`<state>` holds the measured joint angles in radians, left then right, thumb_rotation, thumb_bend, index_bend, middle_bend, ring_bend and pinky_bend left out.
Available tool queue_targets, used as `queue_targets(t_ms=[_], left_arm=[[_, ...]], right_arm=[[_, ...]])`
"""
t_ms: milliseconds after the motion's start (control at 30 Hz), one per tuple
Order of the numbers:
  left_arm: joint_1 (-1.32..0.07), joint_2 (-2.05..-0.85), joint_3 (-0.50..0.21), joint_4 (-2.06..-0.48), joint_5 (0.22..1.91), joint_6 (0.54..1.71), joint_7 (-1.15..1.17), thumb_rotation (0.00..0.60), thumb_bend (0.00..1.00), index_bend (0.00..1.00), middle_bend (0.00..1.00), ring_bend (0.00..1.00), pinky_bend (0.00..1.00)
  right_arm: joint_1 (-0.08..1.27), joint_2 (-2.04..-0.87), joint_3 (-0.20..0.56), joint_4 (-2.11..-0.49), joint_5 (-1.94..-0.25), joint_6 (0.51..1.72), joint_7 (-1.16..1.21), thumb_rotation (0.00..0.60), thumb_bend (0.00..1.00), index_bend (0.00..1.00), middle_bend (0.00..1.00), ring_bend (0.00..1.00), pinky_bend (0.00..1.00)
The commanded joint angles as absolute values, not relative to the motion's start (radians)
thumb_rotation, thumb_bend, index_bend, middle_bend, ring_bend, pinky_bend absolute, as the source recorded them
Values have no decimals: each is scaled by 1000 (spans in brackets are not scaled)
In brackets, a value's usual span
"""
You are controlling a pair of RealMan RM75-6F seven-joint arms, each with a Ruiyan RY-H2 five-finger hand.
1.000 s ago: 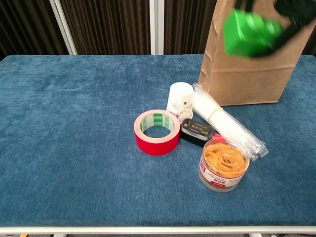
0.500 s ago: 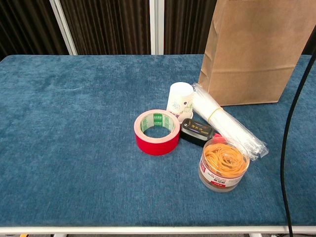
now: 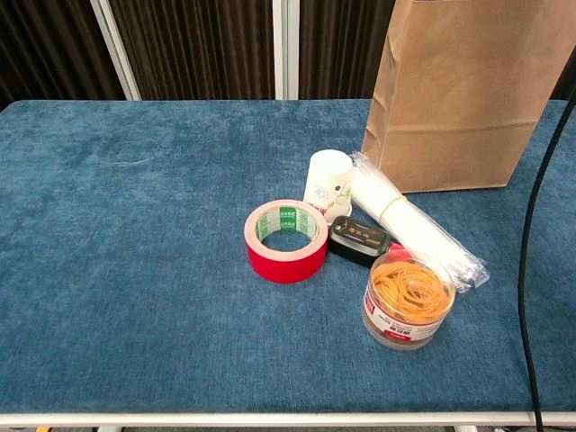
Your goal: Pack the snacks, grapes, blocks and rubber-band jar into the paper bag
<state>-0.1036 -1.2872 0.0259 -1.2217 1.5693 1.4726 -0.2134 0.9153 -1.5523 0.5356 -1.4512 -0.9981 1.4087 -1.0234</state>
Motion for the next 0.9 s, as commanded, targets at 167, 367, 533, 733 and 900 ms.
queue_targets(t_ms=[167, 367, 533, 733, 900], left_arm=[[-111, -1286, 20, -1223, 1564, 1462, -211, 600, 108, 124, 118, 20, 210], [-112, -1288, 21, -1225, 1567, 1461, -206, 600, 107, 123, 118, 20, 210], [-107, -1286, 21, -1225, 1561, 1463, -212, 600, 107, 123, 117, 20, 210], [-109, -1284, 18, -1228, 1564, 1468, -211, 600, 107, 123, 118, 21, 211], [-108, -1285, 21, -1233, 1571, 1474, -206, 600, 108, 123, 118, 20, 210]], right_arm=[[910, -1537, 541, -1449, -881, 1380, -1052, 600, 0, 290, 401, 858, 892], [908, -1507, 535, -1499, -825, 1369, -1059, 600, 0, 140, 294, 854, 892], [904, -1481, 524, -1539, -791, 1370, -1065, 600, 0, 97, 251, 853, 892], [904, -1456, 507, -1581, -839, 1389, -1015, 600, 0, 94, 247, 853, 891], [897, -1445, 505, -1630, -975, 1408, -841, 600, 0, 91, 260, 854, 892]])
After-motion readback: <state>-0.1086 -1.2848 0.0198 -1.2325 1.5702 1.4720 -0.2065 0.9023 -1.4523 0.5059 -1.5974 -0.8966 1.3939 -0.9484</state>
